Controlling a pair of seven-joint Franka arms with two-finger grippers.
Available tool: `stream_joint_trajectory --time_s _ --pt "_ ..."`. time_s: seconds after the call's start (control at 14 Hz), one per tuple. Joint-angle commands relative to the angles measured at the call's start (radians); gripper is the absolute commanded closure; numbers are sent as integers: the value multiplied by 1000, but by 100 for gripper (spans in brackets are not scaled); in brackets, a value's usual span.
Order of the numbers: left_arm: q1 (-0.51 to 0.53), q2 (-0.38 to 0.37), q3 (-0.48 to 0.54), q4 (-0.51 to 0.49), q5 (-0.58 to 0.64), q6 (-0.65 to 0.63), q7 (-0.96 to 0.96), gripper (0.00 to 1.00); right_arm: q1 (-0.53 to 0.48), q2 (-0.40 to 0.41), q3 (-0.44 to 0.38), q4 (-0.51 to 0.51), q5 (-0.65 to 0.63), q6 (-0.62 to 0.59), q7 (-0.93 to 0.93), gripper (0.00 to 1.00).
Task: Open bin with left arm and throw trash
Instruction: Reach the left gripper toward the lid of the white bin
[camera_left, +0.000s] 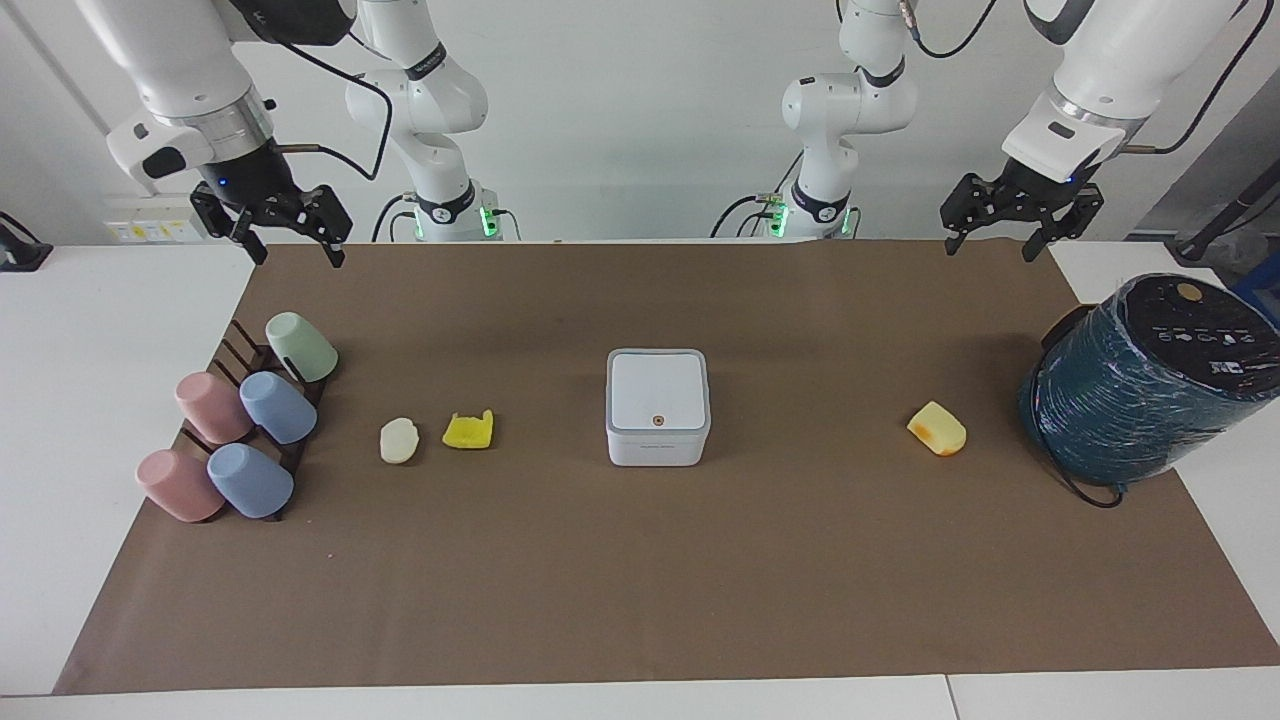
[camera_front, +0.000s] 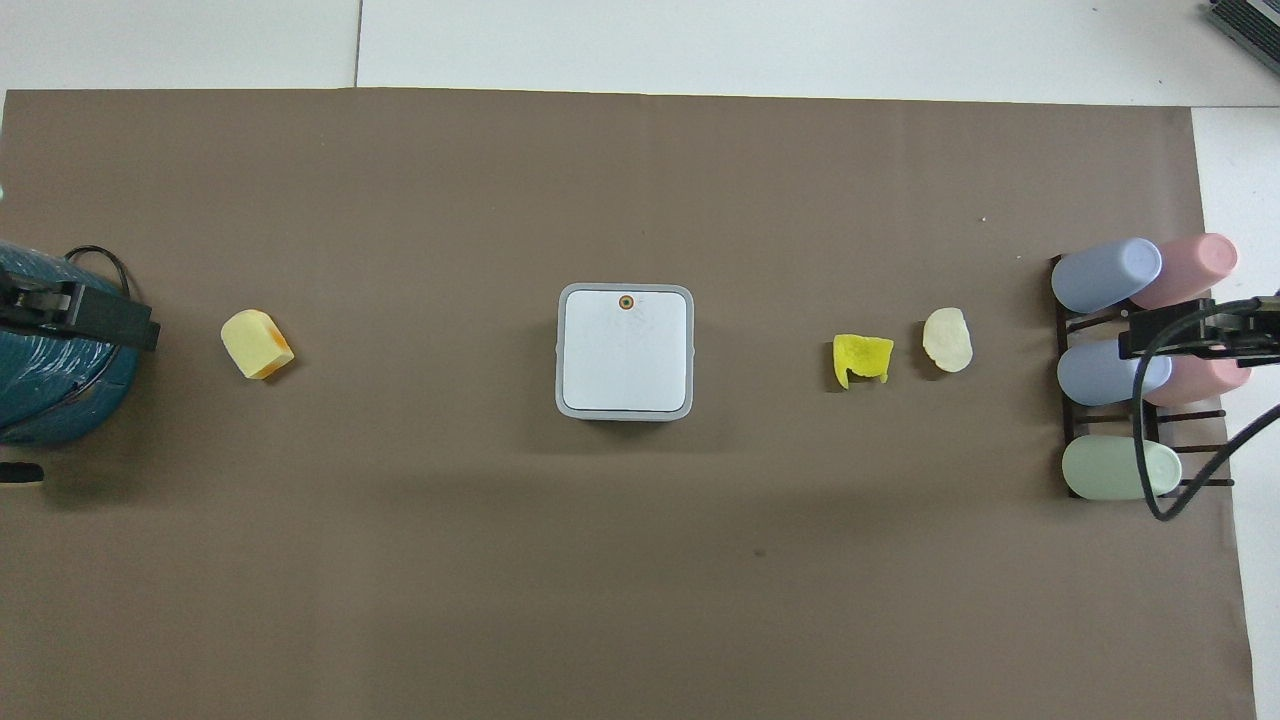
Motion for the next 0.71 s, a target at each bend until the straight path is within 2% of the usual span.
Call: stream_joint_trajectory --time_s 0.0,0.14,0.43,0.64 --pt "9 -26 -3 -36 -13 30 17 0 -2 -25 5 -33 -5 25 -13 0" --pt "0 -25 -3 -35 -12 36 18 0 -2 -25 5 -33 -7 30 -12 0" --pt "-8 -19 -9 -36 -12 139 20 0 -2 -25 5 -36 -5 32 -13 0" --pt "-24 -17 -16 -41 -12 147 20 0 -2 -25 5 -36 -5 32 -12 0"
